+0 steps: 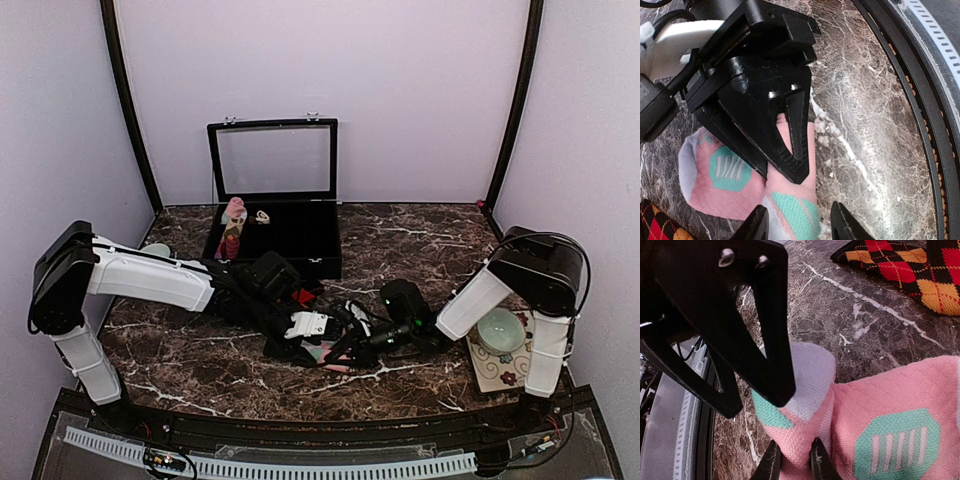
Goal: Roll the socks
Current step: Roll the sock at the center of the board.
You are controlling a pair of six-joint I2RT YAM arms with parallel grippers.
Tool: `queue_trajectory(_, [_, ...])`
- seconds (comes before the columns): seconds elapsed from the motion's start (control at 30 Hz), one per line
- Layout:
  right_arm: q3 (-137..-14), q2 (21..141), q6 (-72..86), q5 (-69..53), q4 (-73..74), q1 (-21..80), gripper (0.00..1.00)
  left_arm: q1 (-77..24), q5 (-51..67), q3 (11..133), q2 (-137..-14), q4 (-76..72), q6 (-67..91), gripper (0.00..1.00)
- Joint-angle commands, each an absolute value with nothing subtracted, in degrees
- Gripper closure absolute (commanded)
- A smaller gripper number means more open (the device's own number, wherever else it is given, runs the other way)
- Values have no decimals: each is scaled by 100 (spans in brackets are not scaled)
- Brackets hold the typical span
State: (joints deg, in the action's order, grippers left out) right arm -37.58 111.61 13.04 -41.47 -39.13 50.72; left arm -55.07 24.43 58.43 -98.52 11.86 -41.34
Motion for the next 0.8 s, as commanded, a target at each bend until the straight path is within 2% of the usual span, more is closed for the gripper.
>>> queue_trajectory(0.0, [-3356,11828,1428,-3761,-2013,5064,94,-5511,2470,5946,-10072,957,-4246,55])
queue_trajectory(0.1, [-3339,11824,1444,-3793,-2020,5049,94,-5498,2416,6074,-10299,1183,-4449,61])
queue_trajectory(0.23, [-3270,11773,1429,-3808,-2021,5035,94,-5334,2321,6272,-10594,1295,-4518,76])
queue_trajectory(0.33, [-3221,11677,1424,-3768,-2053,5040,93,-5037,2692,6569,-10817,1482,-4415,98])
queue_trajectory(0.47, [-3168,11494,1376,-3645,-2110,5037,91,-4948,3004,6963,-11176,2133,-4503,100])
queue_trajectory(0.6, [-3104,11305,1386,-3457,-2196,5036,86,-4948,3207,7102,-11385,2392,-4465,97])
queue_trajectory(0.63, [-3070,11234,1388,-3416,-2234,5036,81,-4948,3216,7162,-11460,2456,-4423,97])
queue_trajectory(0.67, [-3029,11156,1384,-3360,-2267,5036,70,-4942,3244,7266,-11575,2543,-4387,97])
queue_trajectory(0.7, [-2971,11047,1380,-3298,-2310,5041,16,-4929,3277,7334,-11660,2619,-4329,97])
queue_trajectory(0.73, [-2920,10916,1372,-3218,-2401,5050,3,-4918,3303,7425,-11755,2689,-4260,97])
queue_trajectory(0.77, [-2769,10716,1398,-3043,-2612,5070,1,-4914,3308,7512,-11855,2782,-4193,97])
